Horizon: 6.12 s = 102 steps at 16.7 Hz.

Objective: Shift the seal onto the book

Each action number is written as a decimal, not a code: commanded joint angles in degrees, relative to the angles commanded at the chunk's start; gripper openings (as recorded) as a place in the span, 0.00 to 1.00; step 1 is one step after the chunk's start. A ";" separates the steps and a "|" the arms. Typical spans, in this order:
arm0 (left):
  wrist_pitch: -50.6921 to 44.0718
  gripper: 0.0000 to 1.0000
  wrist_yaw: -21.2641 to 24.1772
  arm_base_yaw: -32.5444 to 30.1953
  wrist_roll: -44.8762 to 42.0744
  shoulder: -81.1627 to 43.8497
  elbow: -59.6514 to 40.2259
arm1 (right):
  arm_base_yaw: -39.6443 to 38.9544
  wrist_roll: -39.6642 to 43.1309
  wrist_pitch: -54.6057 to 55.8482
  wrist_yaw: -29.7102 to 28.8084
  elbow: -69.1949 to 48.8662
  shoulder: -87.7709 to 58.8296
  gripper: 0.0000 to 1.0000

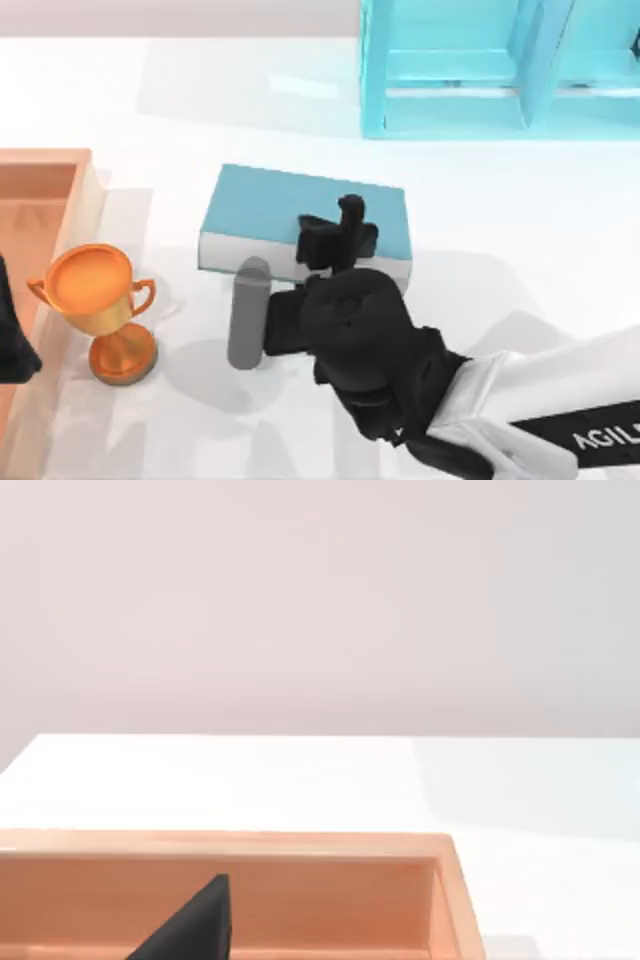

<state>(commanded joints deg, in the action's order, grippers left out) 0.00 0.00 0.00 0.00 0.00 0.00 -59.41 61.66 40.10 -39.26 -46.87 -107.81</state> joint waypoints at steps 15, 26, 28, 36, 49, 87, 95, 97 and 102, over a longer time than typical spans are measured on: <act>0.00 1.00 0.00 0.00 0.00 0.00 0.00 | -3.41 9.56 -0.74 -4.45 2.05 -5.33 0.00; 0.00 1.00 0.00 0.00 0.00 0.00 0.00 | -6.81 7.95 0.86 -5.29 0.28 -1.21 0.00; 0.00 1.00 0.00 0.00 0.00 0.00 0.00 | -7.76 7.76 0.96 -5.50 -0.69 -0.96 0.00; 0.00 1.00 0.00 0.00 0.00 0.00 0.00 | -6.95 7.40 2.71 -5.92 2.71 -2.00 0.00; 0.00 1.00 0.00 0.00 0.00 0.00 0.00 | -7.55 7.53 8.07 -5.48 0.91 -7.21 0.23; 0.00 1.00 0.00 0.00 0.00 0.00 0.00 | -33.18 -15.79 -18.15 -27.81 2.70 0.49 1.00; 0.00 1.00 0.00 0.00 0.00 0.00 0.00 | -17.53 -27.10 -19.19 -14.02 8.15 20.70 1.00; 0.00 1.00 0.00 0.00 0.00 0.00 0.00 | -10.72 -30.90 -19.85 -8.12 10.43 29.70 1.00; 0.00 1.00 0.00 0.00 0.00 0.00 0.00 | 10.32 -39.74 -23.64 3.32 18.74 57.15 1.00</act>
<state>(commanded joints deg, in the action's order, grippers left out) 0.00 0.00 0.00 0.00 0.00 0.00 -49.09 21.92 16.45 -35.94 -28.13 -50.66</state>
